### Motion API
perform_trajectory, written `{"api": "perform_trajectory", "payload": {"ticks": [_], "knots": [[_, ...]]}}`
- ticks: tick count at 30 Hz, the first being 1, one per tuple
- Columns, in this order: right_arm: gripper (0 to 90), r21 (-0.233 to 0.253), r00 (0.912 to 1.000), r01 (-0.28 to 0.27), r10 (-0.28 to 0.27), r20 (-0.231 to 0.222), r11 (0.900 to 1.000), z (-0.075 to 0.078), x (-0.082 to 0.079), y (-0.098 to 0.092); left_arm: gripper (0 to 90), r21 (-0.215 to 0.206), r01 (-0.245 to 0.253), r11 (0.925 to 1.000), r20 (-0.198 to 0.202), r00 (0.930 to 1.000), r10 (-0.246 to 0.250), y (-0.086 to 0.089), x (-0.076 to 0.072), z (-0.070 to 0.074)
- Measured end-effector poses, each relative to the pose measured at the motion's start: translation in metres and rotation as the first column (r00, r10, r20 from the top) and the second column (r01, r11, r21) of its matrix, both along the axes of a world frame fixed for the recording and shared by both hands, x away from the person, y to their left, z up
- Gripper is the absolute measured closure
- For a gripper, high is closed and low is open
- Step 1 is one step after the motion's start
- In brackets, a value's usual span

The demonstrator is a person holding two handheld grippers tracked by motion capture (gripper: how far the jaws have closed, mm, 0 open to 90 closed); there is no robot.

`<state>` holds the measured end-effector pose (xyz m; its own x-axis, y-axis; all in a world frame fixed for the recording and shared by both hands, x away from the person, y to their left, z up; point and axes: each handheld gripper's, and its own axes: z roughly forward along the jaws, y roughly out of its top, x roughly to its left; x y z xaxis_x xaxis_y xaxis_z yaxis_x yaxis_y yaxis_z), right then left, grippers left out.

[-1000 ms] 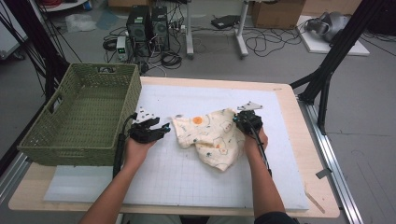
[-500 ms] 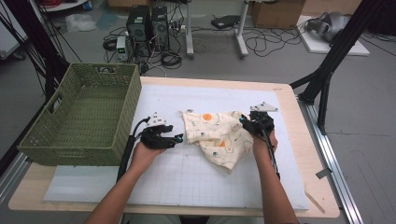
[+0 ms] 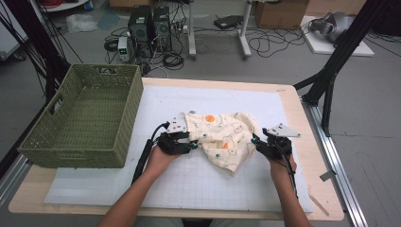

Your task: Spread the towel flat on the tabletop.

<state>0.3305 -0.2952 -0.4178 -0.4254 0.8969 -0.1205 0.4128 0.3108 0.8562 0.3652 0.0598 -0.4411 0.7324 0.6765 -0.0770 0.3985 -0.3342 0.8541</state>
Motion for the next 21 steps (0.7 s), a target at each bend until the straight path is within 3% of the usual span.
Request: {"api": "perform_trajectory", "payload": {"ticks": [4,9,12,16,21], "knots": [[50.2,0.023,0.9962,-0.086,0.086,-0.008,0.996,0.0,-0.005,0.006,84.8,0.015,-0.029,0.9995,0.028,0.9992,0.028,0.0,0.002,-0.002],[49.3,0.073,0.9763,-0.216,0.216,0.002,0.974,0.005,-0.009,0.025,86.6,-0.03,-0.065,0.9974,0.036,0.9972,0.066,0.008,0.006,0.0],[48.0,0.106,0.9521,-0.303,0.306,-0.005,0.947,0.007,-0.011,0.043,86.6,-0.042,-0.079,0.996,0.047,0.9956,0.081,0.014,0.008,0.002],[45.9,0.11,0.907,-0.413,0.419,-0.039,0.904,0.002,-0.009,0.069,86.7,-0.062,-0.104,0.9927,0.047,0.9932,0.107,0.022,0.01,0.004],[51.7,0.071,0.8564,-0.489,0.494,-0.149,0.869,-0.018,-0.004,0.098,86.7,-0.078,-0.12,0.9897,0.05,0.991,0.124,0.028,0.01,0.008]]}}
